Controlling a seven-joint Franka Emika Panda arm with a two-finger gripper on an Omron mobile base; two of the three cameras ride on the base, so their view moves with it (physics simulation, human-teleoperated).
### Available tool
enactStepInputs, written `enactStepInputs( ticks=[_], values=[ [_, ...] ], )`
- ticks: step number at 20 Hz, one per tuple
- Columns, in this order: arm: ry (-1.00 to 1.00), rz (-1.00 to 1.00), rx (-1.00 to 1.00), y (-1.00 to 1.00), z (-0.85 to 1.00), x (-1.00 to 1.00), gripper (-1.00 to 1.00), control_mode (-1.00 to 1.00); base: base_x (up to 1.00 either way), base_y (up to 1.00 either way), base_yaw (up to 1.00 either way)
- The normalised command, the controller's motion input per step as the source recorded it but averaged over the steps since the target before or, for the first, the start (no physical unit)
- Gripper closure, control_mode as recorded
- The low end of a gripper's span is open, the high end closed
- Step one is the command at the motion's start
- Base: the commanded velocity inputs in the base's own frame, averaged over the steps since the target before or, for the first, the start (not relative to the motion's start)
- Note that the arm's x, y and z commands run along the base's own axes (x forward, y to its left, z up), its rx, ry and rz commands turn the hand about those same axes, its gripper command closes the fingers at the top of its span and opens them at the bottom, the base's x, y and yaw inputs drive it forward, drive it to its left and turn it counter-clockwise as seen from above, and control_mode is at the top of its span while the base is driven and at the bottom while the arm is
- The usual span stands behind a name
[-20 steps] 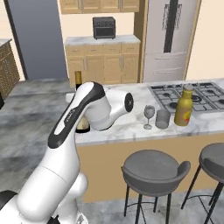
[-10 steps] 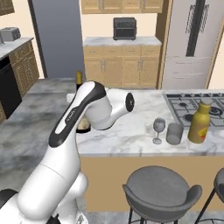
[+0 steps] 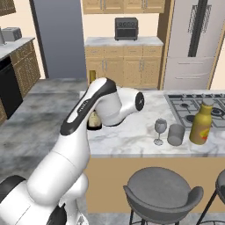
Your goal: There is a wine glass and glass cup on the dining counter. Place the wine bottle next to the wine glass and the juice bottle next to the glass cup.
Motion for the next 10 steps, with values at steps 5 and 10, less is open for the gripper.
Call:
enactStepInputs(
  ticks=[5,10],
  values=[
    [0.12,-0.3,0.0,-0.08,-0.06,1.0,1.0,-1.0,0.0,0.0,0.0],
    [0.17,-0.28,-0.02,-0.15,-0.2,1.0,1.0,-1.0,0.0,0.0,0.0]
  ],
)
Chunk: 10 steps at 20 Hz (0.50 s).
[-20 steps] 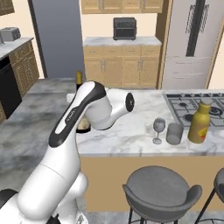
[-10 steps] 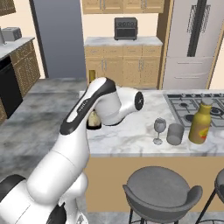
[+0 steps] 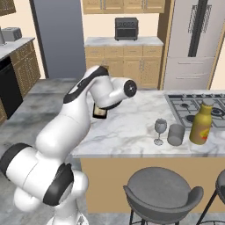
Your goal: There is a wine glass and glass cup on the dining counter. Place the wine bottle next to the wine glass and the juice bottle next to the glass cup.
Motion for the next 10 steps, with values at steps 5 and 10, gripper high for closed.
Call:
enactStepInputs(
  ticks=[5,10],
  values=[
    [0.2,-0.24,-0.06,-0.27,-0.36,0.65,1.0,-1.0,0.0,0.0,0.0],
    [0.13,-0.03,-0.14,-0.48,-0.67,0.0,1.0,-1.0,0.0,0.0,0.0]
  ],
)
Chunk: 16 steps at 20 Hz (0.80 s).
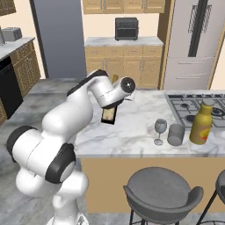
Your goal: There is a wine glass and glass cup on the dining counter. Place the wine bottle next to the wine glass and the juice bottle next to the glass cup.
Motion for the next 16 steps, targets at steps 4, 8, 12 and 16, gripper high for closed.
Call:
enactStepInputs(
  ticks=[4,8,12,16],
  values=[
    [0.01,0.0,-0.17,-0.54,-0.79,0.17,1.0,-1.0,0.0,0.0,0.0],
    [0.0,0.0,-0.14,-0.46,-0.77,0.11,1.0,-1.0,0.0,0.0,0.0],
    [-0.08,0.0,-0.05,-0.24,-0.53,0.0,1.0,-1.0,0.0,0.0,0.0],
    [-0.19,0.0,-0.02,-0.14,-0.48,0.01,1.0,-1.0,0.0,0.0,0.0]
  ],
)
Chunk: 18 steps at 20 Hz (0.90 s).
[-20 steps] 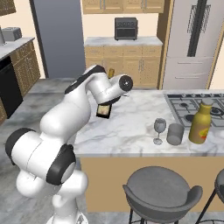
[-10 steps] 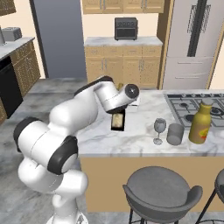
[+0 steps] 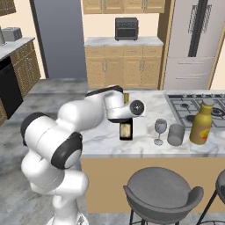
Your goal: There is a wine glass and glass cup on the dining counter. Place the wine bottle next to the wine glass and the juice bottle next to the glass cup.
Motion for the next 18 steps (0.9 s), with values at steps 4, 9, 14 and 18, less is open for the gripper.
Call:
enactStepInputs(
  ticks=[4,9,14,18],
  values=[
    [-0.23,0.0,-0.02,-0.18,-0.56,0.0,1.0,-1.0,0.0,0.0,0.0],
    [-0.2,0.0,-0.03,-0.35,-0.39,0.12,1.0,-1.0,0.0,0.0,0.0],
    [-0.13,0.0,-0.01,-0.19,-0.3,0.17,1.0,-1.0,0.0,0.0,0.0],
    [-0.16,0.01,-0.01,-0.15,-0.3,0.09,1.0,-1.0,0.0,0.0,0.0]
  ],
)
